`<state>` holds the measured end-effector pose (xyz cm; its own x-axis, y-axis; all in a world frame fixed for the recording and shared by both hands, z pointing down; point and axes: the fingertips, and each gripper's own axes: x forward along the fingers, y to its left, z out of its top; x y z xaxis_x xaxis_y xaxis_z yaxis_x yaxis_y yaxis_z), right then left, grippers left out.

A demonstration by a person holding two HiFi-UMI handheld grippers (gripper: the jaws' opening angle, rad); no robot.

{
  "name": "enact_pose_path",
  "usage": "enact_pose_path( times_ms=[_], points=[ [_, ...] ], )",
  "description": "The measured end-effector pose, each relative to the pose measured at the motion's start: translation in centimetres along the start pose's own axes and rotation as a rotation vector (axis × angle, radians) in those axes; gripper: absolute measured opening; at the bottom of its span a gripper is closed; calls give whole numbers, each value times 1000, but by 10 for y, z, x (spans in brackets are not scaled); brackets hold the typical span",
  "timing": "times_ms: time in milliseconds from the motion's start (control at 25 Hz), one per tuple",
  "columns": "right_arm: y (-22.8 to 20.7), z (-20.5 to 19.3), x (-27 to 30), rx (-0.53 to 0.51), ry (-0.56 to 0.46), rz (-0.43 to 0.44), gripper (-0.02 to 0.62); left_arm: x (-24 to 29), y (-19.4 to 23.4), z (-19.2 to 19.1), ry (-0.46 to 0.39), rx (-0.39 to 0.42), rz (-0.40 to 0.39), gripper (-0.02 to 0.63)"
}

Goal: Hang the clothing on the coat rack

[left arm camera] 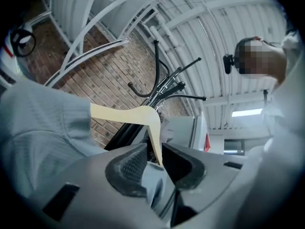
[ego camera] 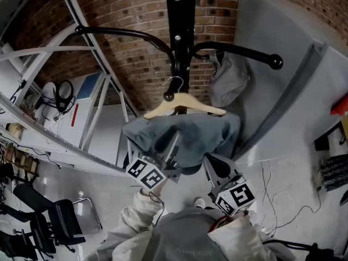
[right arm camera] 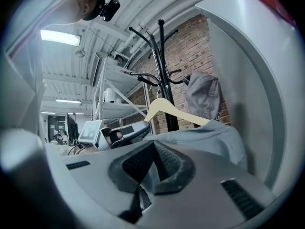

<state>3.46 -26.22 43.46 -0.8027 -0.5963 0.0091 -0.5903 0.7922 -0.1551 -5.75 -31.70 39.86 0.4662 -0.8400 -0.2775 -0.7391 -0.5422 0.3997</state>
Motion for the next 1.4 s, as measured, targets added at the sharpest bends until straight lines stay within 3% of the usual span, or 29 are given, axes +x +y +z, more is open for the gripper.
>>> enact_pose_path(
  times_ms=[280, 640, 880, 1400],
  points=[
    [49, -3, 6, -7, -13, -15, 21, -66, -12, -12, 103, 99, -8, 100],
    [97, 2, -4, -56, -40, -71, 21, -127, -35, 0, 127, 232, -41, 61],
    [131, -8, -25, -62, -35, -129, 21, -165, -55, 0, 135, 238, -89, 39],
    [196, -22, -83, -84, -5, -228, 21, -237, -94, -1, 165, 279, -50, 9]
  ],
)
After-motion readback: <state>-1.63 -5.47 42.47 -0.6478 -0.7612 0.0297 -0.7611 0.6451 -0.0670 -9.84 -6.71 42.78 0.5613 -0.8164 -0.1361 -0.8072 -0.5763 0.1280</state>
